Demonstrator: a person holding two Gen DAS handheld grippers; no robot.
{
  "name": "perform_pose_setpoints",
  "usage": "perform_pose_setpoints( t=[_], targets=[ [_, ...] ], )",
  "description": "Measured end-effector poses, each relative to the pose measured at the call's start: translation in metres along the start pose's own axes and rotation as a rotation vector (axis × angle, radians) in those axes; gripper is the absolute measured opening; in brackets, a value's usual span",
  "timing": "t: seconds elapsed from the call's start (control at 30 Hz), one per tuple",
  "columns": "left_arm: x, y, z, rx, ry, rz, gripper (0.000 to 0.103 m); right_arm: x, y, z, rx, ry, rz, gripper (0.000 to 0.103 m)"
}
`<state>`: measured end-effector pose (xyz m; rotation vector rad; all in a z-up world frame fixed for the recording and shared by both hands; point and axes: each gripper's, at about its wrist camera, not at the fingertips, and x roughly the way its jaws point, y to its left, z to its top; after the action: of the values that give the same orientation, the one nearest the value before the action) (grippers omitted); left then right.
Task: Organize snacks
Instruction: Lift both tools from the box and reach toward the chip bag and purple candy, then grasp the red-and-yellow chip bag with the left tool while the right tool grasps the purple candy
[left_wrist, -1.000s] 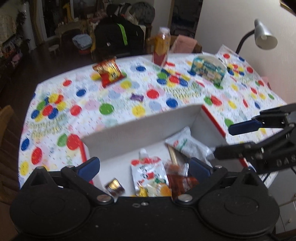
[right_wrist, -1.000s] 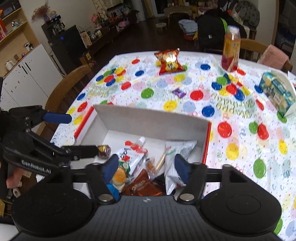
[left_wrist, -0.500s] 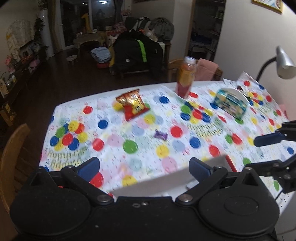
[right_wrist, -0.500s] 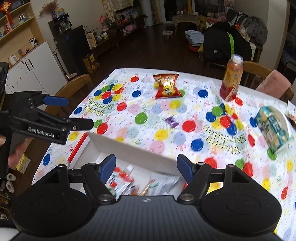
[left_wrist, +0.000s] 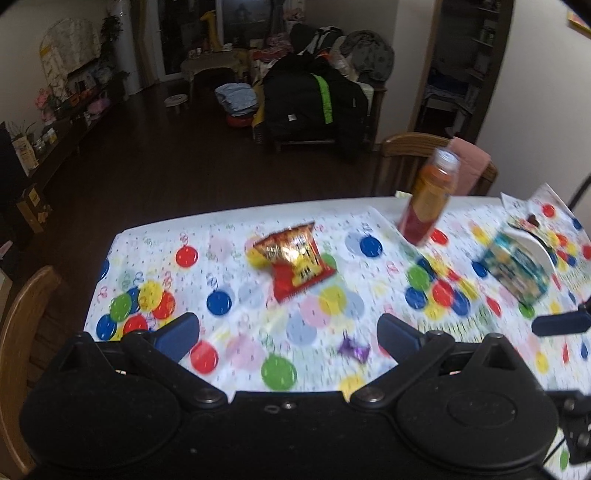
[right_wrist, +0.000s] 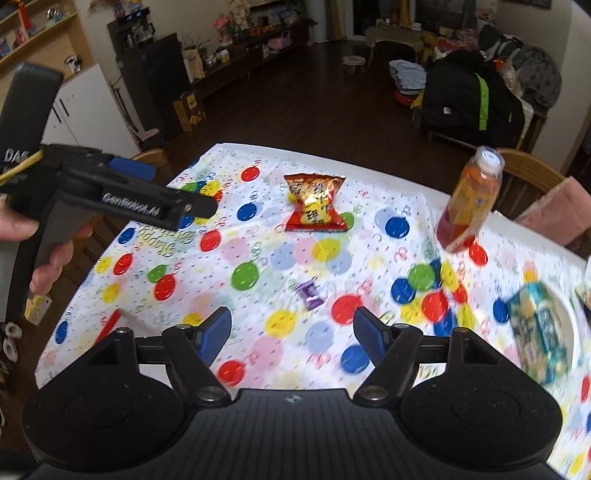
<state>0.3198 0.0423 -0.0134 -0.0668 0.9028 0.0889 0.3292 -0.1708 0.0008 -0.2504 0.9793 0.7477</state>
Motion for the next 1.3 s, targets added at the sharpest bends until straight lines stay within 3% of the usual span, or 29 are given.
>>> perform_pose_setpoints(
  t=[0.4, 0.8, 1.03, 1.3],
  targets=[
    [0.099, -0.013, 0.051, -0.083, 0.088, 0.059, 0.102, 0.074, -0.048, 0.043, -0.174, 0.044, -0.017, 0.073],
    [0.189, -0.013, 0.061, -0.178, 0.182, 0.129, 0.102, 0.171, -0.05, 0.019, -0.336, 0.159, 0.086, 0.073],
    [0.218, -0.014, 0.06, -0.202, 0.219, 0.145, 0.102, 0.206, -0.041, 0.003, -0.396, 0.182, 0.168, 0.072],
    [0.24, -0.015, 0.064, -0.235, 0.237, 0.151, 0.102, 0.231, -0.038, 0.003, -0.399, 0.178, 0.188, 0.065]
  ],
)
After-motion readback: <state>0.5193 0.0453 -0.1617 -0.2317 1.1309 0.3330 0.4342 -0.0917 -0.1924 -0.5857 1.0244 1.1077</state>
